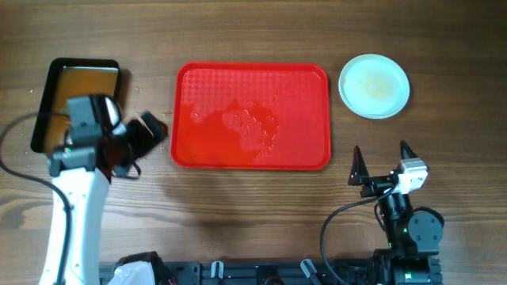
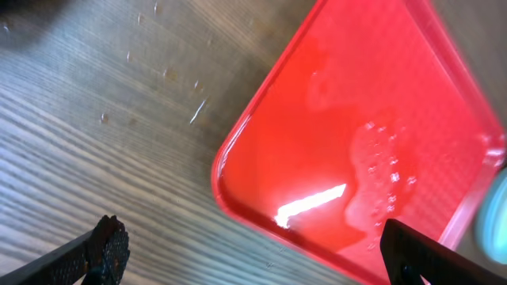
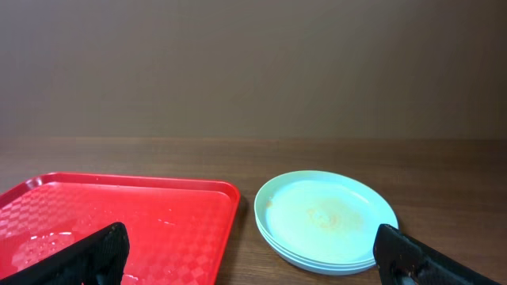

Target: Clean dirty plates on tray and stack at the side

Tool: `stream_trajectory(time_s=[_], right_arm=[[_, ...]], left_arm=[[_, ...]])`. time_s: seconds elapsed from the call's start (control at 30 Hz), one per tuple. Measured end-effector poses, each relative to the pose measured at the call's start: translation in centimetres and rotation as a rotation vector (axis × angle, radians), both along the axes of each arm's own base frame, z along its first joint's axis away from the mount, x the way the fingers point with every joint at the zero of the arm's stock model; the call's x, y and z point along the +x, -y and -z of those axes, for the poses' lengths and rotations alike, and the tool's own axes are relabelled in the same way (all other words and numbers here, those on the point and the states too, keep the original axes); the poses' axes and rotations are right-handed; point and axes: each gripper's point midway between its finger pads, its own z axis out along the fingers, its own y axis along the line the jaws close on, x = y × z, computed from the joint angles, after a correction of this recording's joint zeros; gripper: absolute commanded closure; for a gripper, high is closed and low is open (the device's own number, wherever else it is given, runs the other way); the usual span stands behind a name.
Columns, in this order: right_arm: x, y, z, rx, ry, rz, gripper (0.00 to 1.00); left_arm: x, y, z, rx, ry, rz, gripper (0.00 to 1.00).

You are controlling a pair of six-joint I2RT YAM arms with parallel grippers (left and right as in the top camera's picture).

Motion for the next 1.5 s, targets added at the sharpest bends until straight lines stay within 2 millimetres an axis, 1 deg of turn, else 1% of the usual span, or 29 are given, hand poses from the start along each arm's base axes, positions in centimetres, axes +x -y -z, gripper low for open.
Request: stream_trajectory(time_s=[0.03,0.1,0.13,0.2,0.23,0.3,0.33,0.4,0.47,0.63,0.7,0.8,0.93,1.17,1.23,1.33,1.5], right_arm=[[0.0,0.0,0.0,0.0,0.0,0.0,0.0],[0.0,0.0,0.0,0.0,0.0,0.0,0.0],[0.0,0.0,0.0,0.0,0.0,0.0,0.0],[0.0,0.0,0.0,0.0,-0.001,0.0,0.0],[0.0,0.0,0.0,0.0,-0.001,0.0,0.0],[0.0,0.0,0.0,0.0,-0.001,0.0,0.0],[0.0,0.0,0.0,0.0,-0.001,0.0,0.0],[0.0,0.0,0.0,0.0,-0.001,0.0,0.0],[0.0,0.0,0.0,0.0,-0.001,0.0,0.0],[0.0,0.0,0.0,0.0,-0.001,0.0,0.0],[0.0,0.0,0.0,0.0,-0.001,0.0,0.0],[0.0,0.0,0.0,0.0,-0.001,0.0,0.0],[0.0,0.0,0.0,0.0,-0.001,0.0,0.0],[0.0,0.0,0.0,0.0,-0.001,0.0,0.0],[0.0,0.0,0.0,0.0,-0.001,0.0,0.0],[0.0,0.0,0.0,0.0,-0.001,0.0,0.0],[0.0,0.0,0.0,0.0,-0.001,0.0,0.0]], left_arm=[[-1.5,0.3,1.3,0.007,-0.013,0.006,0.0],[-2.9,0.5,2.2,0.022,0.037,0.007,0.0],[-2.8,0.4,2.2,0.028,0.068,0.006,0.0],[-2.1,0.3,2.2,0.047,0.18,0.005,0.0],[-2.2,0.4,2.8,0.054,0.252,0.009,0.0],[-1.7,0.8,3.2,0.058,0.363,0.036,0.0],[-1.3,1.1,3.1,0.067,0.473,0.059,0.0],[-1.4,1.4,3.1,0.081,0.6,0.083,0.0],[-1.7,1.7,3.2,0.089,0.676,0.095,0.0],[-2.3,2.0,2.1,0.171,0.812,0.161,0.0],[-2.9,2.2,2.2,0.194,0.83,0.181,0.0],[-3.3,2.0,1.4,0.227,0.869,0.18,0.0],[-3.4,1.4,-0.8,0.283,0.959,0.145,0.0],[-3.6,0.2,-3.2,0.383,1.048,0.066,0.0],[-3.7,0.2,-3.4,0.428,1.059,0.09,0.0],[-3.7,0.7,-3.4,0.512,1.065,0.174,0.0],[-3.7,0.7,-3.4,0.625,1.064,0.249,0.0]])
